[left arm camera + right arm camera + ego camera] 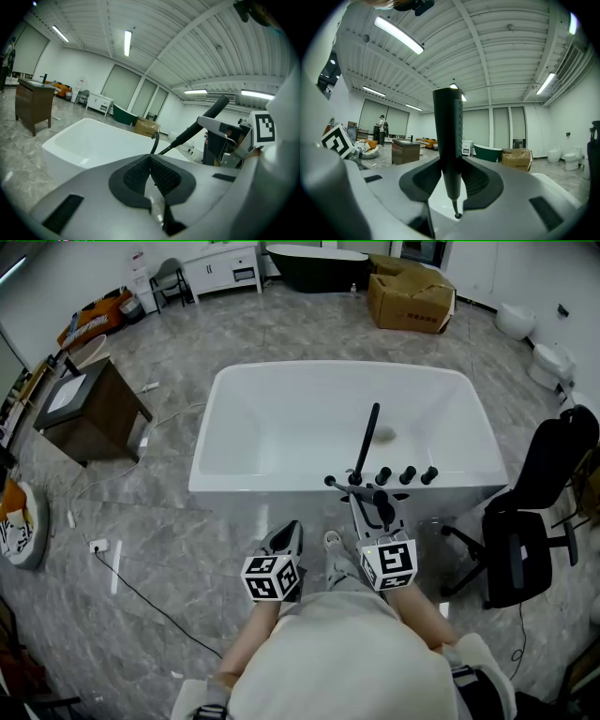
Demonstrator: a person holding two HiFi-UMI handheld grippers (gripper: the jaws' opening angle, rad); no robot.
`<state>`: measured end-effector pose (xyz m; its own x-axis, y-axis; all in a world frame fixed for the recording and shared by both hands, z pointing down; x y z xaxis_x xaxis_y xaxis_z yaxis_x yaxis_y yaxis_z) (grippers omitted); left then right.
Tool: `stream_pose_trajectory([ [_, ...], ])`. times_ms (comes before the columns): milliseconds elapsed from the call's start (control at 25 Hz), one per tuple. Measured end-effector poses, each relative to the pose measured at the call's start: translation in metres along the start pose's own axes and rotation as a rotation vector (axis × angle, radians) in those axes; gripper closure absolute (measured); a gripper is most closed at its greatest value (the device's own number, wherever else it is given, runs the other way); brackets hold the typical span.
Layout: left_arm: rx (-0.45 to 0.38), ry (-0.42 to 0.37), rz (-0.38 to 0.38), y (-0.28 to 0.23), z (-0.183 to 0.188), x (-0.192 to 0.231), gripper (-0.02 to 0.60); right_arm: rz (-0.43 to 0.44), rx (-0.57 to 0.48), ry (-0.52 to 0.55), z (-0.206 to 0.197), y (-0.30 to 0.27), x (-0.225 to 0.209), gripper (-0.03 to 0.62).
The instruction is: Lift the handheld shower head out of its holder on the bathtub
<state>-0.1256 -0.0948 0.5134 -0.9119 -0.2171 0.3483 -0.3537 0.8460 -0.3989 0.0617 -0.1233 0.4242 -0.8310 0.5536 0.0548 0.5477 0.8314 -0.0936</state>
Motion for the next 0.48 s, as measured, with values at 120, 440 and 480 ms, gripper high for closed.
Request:
stream_pose_trajectory([
  [120,0.001,-0.001,-0.002,-0.0006,-0.0007,-0.0018,0.561,0.000,0.000,-0.002,-0.0010,0.0014,-0.0004,0.453],
  [440,0.004,0.002,-0.001,-0.0013,-0.0017,-0.0027,0.561,-0.003,0.000,-0.016,-0.0015,-0.0011,-0.0036,0.453],
  [480,0.004,0.002,-0.001,-0.0015,-0.0016,-0.0030,0.561,-0.003,0.001,-0.019,-0.0015,-0.0012,-0.0040,0.453],
])
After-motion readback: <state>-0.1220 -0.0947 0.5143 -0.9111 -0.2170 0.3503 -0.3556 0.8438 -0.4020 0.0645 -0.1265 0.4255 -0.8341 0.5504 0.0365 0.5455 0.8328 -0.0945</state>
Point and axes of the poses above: the fingertips, and each gripper's own axes: y backward along the fingers, x to its left, z out of its top, the point moved 6 cm from there along y, backward along the fingers, and after that the axes turned 7 degrees about z, right-handed, at the moved point
